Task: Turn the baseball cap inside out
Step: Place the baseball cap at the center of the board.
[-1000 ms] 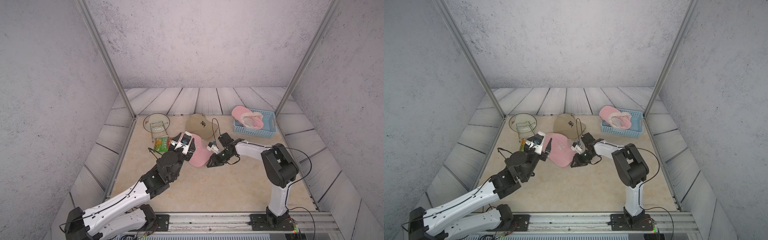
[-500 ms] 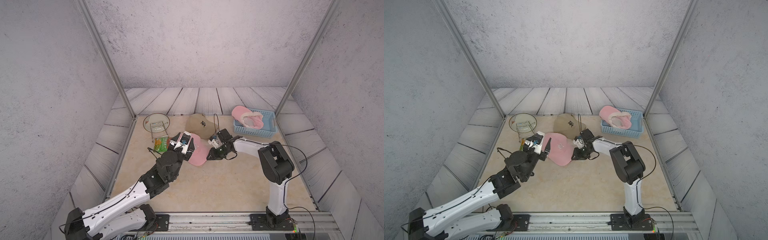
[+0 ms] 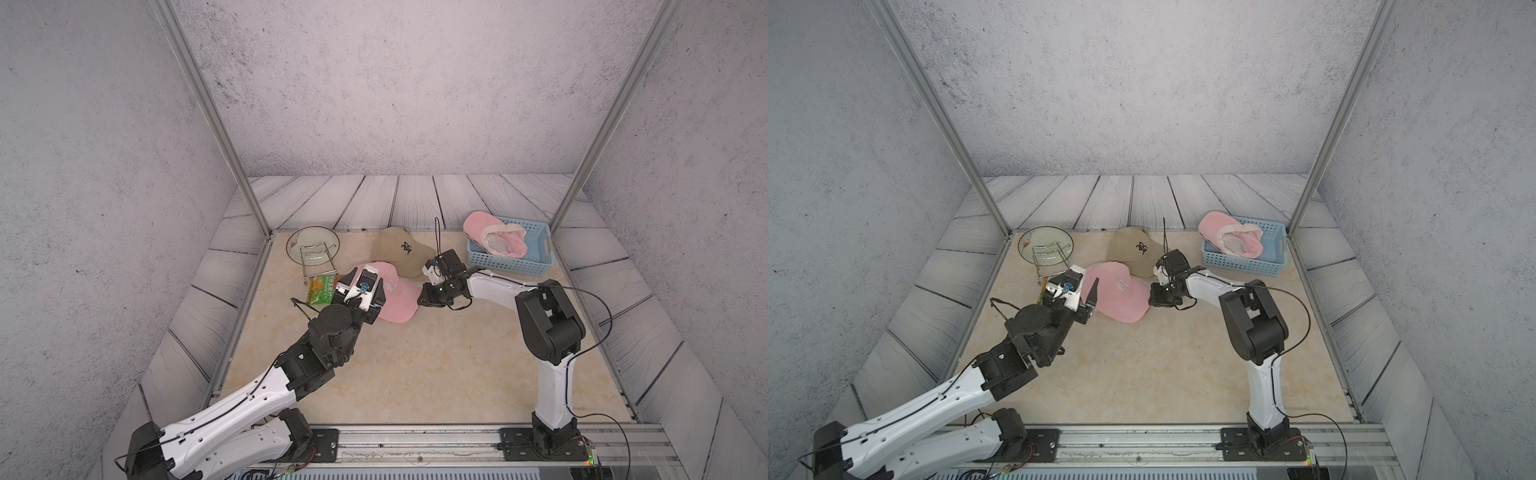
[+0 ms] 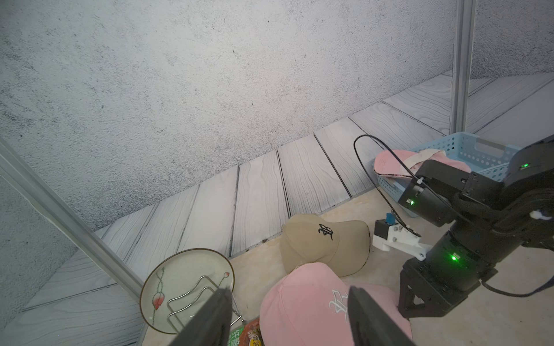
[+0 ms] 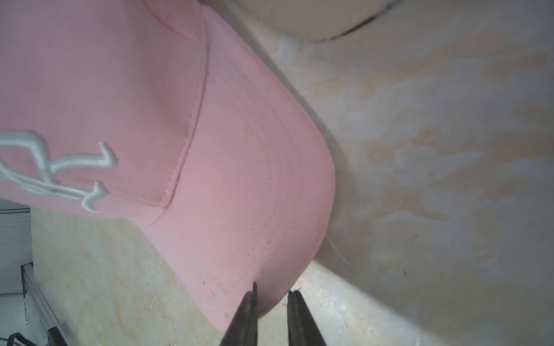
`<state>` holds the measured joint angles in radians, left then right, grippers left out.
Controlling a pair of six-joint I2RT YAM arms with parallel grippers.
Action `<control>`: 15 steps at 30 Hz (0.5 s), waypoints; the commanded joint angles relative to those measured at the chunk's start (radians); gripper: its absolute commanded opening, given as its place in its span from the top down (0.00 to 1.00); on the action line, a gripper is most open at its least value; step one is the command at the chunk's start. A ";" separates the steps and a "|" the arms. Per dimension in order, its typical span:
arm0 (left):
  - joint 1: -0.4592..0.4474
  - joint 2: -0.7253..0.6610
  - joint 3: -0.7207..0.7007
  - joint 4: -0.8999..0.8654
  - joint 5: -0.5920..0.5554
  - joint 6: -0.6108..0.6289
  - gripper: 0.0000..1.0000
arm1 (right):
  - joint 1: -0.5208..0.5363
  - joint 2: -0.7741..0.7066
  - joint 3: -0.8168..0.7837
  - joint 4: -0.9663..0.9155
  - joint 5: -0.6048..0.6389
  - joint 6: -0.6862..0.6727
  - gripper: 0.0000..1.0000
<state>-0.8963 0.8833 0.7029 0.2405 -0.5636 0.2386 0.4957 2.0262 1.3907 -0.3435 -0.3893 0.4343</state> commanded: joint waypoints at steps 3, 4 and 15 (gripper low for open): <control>0.012 -0.021 -0.011 -0.003 -0.016 -0.002 0.33 | -0.027 -0.022 0.021 -0.014 0.086 -0.005 0.74; 0.012 -0.022 -0.012 -0.004 -0.016 -0.004 0.33 | -0.039 -0.055 0.010 -0.008 0.080 -0.017 0.69; 0.178 0.058 0.028 -0.162 0.095 -0.410 0.33 | -0.256 -0.258 0.044 -0.081 0.241 -0.139 0.47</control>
<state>-0.7719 0.9134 0.7010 0.1688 -0.5343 0.0101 0.3004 1.8091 1.3872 -0.3847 -0.2150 0.3477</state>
